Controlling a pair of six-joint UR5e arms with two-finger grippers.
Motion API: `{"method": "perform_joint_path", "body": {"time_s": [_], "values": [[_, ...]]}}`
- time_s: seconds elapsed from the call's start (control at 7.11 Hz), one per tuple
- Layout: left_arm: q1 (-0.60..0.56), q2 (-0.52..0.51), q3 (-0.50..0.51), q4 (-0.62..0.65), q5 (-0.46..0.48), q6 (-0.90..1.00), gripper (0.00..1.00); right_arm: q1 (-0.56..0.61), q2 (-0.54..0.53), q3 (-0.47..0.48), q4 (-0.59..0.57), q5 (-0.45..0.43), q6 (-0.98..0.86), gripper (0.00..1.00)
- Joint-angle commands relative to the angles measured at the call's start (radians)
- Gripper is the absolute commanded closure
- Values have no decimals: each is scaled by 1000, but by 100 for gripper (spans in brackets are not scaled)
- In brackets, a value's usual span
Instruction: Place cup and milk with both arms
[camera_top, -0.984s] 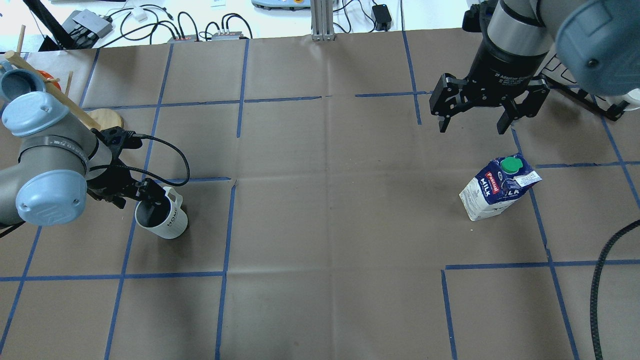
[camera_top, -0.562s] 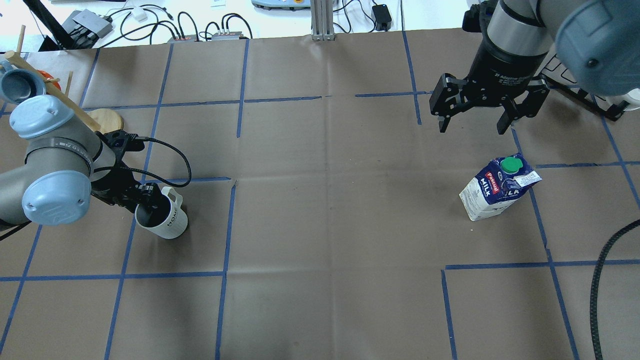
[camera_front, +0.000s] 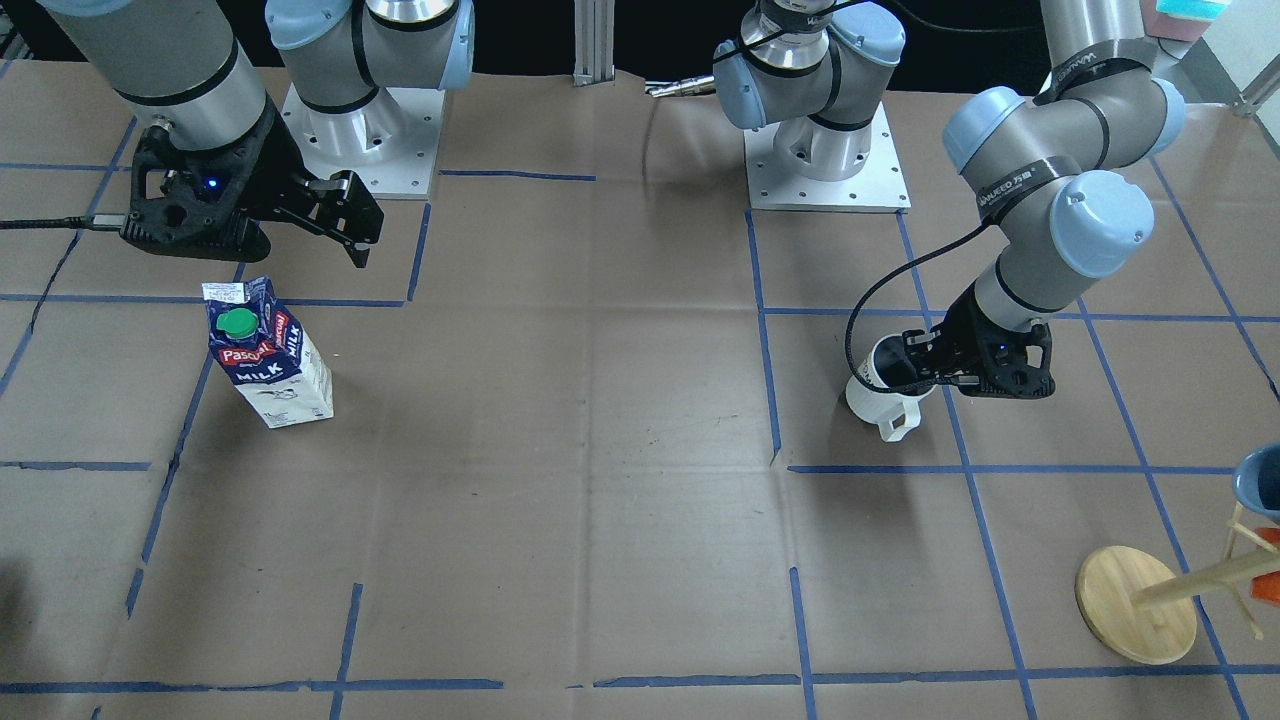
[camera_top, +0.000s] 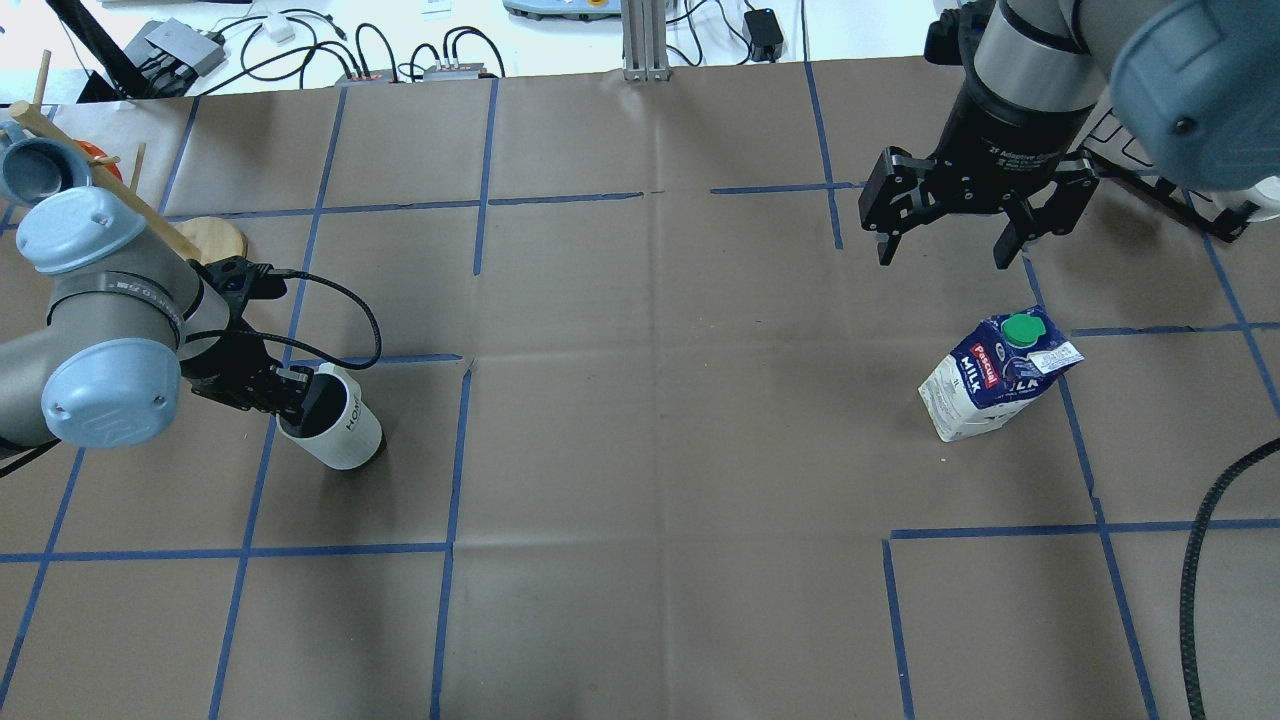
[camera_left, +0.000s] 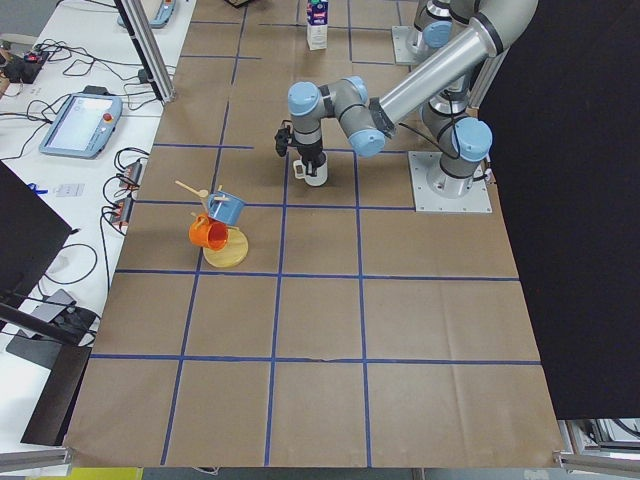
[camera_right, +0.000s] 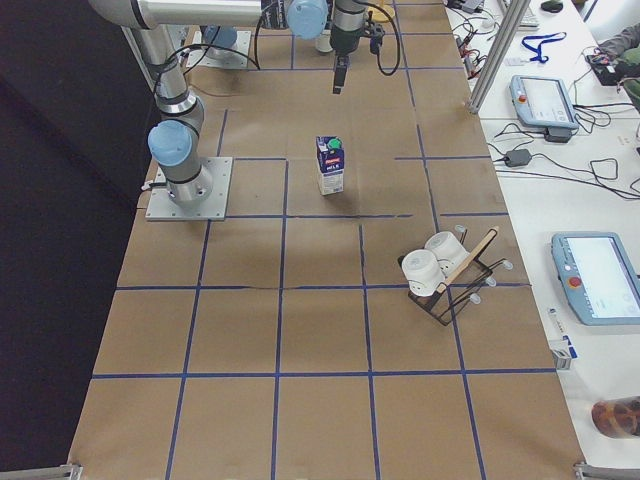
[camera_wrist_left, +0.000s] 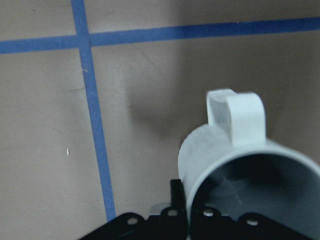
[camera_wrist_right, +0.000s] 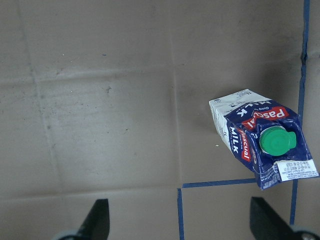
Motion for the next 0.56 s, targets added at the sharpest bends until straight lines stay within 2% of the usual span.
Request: {"method": "perform_joint_path", "body": {"time_s": [0.0,0.42], "values": [[-131,-42,174,-14,-29,-69,100,2,0,2,0,-1,-1,0],[-383,-324,505,-19,-60,-341,100,-5,-3,41,-18,1,-10,0]]}}
